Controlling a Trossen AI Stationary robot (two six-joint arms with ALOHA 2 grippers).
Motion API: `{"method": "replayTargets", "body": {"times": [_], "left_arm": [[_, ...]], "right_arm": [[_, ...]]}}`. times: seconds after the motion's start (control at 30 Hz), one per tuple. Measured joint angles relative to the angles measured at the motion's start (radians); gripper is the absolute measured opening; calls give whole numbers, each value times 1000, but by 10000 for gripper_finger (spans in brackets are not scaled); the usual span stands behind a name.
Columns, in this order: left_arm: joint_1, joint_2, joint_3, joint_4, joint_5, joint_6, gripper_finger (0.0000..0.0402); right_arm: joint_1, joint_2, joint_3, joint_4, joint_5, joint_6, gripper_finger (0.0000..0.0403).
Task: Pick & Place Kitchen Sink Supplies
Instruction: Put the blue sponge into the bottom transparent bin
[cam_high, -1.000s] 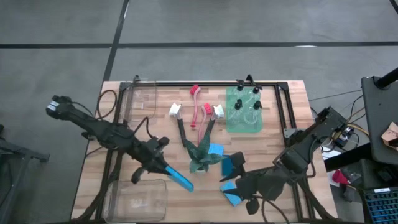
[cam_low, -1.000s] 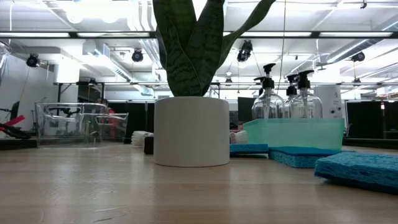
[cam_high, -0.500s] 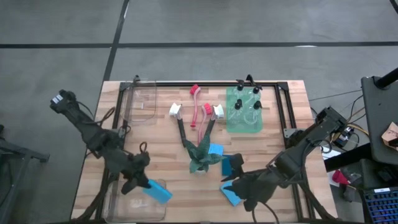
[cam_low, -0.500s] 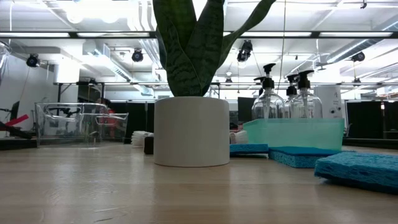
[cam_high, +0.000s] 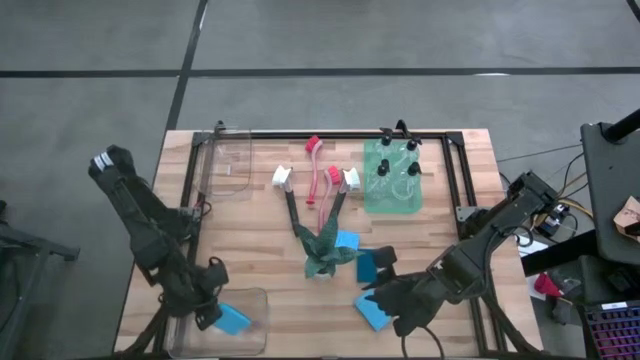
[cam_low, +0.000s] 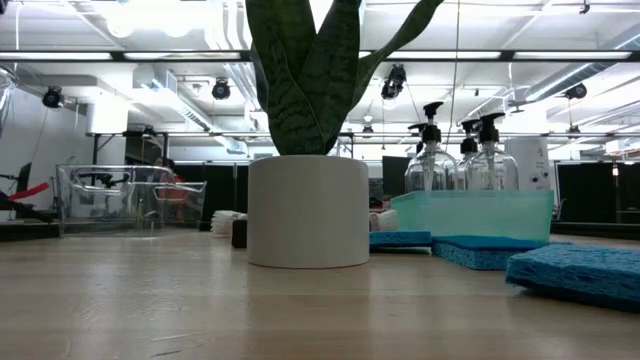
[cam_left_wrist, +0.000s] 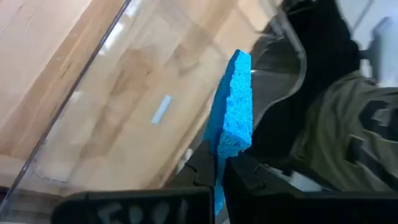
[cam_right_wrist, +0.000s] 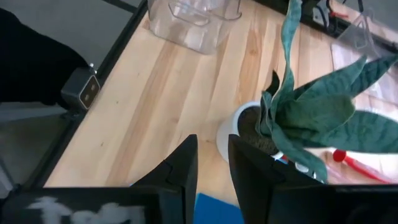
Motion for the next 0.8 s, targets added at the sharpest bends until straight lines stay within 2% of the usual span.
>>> {"method": "replayTargets", "body": {"times": [0.53,0.67,0.8], "left_arm": [[-1,167,0,102,22,-9,24],[0,179,0,79,22,-9,51],[0,184,0,79,12,1,99]], "right_arm": [[16,0,0,-47,0,83,70],[21,0,-5,-55,0,106,74],[27,0,-23,-54,0,129,77]]}}
